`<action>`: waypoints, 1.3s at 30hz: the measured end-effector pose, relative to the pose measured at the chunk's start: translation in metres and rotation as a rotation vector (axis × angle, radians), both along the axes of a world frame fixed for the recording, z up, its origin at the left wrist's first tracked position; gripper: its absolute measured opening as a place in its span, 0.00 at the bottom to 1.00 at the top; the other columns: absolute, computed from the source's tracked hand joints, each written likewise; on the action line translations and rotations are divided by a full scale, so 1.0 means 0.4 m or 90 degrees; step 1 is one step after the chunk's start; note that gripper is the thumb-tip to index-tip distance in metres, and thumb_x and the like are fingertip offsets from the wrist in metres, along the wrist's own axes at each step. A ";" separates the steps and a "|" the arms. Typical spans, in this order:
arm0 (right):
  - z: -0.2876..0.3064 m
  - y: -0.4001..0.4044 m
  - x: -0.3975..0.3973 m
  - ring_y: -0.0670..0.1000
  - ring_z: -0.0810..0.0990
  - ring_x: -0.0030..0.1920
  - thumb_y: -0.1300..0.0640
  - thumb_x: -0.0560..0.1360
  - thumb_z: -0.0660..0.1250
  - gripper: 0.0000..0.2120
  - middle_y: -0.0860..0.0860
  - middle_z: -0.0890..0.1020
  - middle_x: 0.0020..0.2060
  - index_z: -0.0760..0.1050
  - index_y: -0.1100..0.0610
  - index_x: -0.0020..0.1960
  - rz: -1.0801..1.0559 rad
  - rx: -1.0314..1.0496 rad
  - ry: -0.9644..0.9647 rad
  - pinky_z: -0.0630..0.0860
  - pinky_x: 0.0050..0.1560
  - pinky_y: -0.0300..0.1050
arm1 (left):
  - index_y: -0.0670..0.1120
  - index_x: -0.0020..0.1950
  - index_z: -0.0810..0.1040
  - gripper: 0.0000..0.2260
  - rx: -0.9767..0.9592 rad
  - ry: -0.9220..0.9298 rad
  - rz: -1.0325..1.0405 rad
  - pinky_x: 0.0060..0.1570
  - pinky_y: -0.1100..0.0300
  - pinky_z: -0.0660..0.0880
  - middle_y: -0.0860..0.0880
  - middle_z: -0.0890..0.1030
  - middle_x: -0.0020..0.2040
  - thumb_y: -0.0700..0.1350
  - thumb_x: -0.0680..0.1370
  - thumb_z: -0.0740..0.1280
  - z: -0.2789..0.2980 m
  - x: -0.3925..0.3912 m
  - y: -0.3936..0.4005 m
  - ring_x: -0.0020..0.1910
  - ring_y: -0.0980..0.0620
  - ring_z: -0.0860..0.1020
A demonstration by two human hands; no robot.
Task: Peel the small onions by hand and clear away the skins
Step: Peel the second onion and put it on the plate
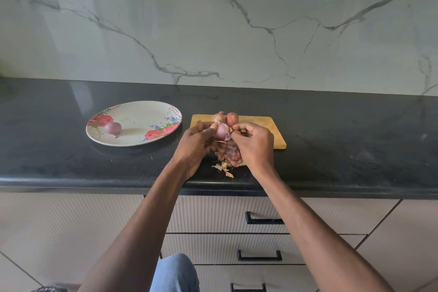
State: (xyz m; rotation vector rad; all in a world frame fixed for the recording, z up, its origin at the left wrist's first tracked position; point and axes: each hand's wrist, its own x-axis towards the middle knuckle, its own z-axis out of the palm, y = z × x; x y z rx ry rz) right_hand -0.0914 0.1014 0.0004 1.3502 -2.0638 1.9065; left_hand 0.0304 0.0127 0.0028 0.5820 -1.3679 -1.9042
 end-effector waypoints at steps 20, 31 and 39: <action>-0.021 -0.004 -0.003 0.42 0.84 0.40 0.58 0.75 0.75 0.07 0.49 0.87 0.43 0.87 0.60 0.51 0.052 -0.011 0.122 0.77 0.36 0.31 | 0.38 0.51 0.77 0.11 0.005 0.015 -0.005 0.37 0.60 0.81 0.38 0.84 0.43 0.45 0.76 0.70 0.009 0.014 0.005 0.35 0.46 0.84; -0.017 -0.005 0.011 0.47 0.80 0.31 0.62 0.75 0.73 0.06 0.49 0.83 0.32 0.82 0.59 0.39 -0.009 0.024 0.128 0.75 0.30 0.38 | 0.33 0.60 0.75 0.14 0.018 -0.012 -0.003 0.38 0.58 0.82 0.38 0.84 0.43 0.42 0.81 0.67 0.014 0.014 0.005 0.36 0.46 0.83; -0.011 -0.004 0.005 0.44 0.82 0.38 0.64 0.73 0.74 0.05 0.50 0.85 0.43 0.85 0.59 0.49 -0.014 0.028 0.126 0.78 0.38 0.34 | 0.33 0.59 0.75 0.14 0.049 0.019 0.003 0.35 0.58 0.82 0.34 0.84 0.44 0.45 0.83 0.63 0.020 0.018 0.007 0.37 0.44 0.84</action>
